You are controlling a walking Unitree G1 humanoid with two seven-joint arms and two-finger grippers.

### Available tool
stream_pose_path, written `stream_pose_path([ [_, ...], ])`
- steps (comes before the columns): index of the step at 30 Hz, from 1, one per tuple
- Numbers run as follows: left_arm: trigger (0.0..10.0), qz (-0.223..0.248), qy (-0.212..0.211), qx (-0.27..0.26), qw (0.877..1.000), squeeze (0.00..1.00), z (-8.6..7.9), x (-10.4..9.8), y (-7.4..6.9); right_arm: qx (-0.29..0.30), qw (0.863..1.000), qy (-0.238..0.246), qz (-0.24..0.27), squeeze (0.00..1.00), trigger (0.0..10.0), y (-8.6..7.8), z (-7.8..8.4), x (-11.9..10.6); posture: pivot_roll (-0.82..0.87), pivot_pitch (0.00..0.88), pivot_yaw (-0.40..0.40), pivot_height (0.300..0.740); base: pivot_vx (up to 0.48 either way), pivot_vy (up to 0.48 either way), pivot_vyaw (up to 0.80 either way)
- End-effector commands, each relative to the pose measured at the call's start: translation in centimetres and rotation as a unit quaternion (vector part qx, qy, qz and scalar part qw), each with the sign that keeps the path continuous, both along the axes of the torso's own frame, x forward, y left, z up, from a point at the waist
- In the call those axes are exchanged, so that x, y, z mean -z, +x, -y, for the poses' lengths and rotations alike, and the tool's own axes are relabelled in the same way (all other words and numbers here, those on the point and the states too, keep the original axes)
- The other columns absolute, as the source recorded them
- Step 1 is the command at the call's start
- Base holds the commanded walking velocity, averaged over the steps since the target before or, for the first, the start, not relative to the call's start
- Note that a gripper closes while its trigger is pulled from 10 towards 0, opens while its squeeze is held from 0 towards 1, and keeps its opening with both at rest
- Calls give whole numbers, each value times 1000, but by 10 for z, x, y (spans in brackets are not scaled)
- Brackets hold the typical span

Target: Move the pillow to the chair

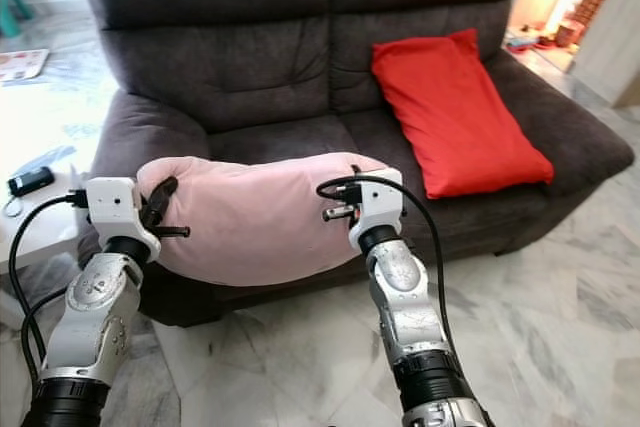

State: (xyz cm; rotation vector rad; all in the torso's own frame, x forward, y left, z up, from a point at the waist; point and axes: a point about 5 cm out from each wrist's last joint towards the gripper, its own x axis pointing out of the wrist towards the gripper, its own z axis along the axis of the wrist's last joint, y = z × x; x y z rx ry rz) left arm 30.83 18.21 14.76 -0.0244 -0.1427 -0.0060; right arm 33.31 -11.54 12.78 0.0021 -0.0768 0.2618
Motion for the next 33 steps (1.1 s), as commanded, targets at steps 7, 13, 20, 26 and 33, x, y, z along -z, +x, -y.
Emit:
stream_pose_path([
  [7,10000,65,35,-18,997,0,4,-28,0,-20,996,13,90,0,10000,2,-6,-40,78,16,-2,740,0,0,0],
  [13,10000,102,89,-55,989,0,1,-43,-11,-38,993,16,112,0,10000,-2,-13,-49,77,12,0,740,0,0,0],
  [20,10000,98,104,-90,986,0,-8,-40,-19,-59,993,-9,107,0,10000,-7,-15,-44,79,13,-5,740,0,0,0],
  [26,10000,90,99,-94,986,0,-7,-39,-16,-67,991,-22,112,0,10000,-8,-15,-46,75,18,-4,740,0,0,281],
  [33,10000,92,96,-86,987,0,-3,-41,-14,-73,991,-15,108,0,10000,-9,-19,-45,76,26,-5,740,0,0,686],
])
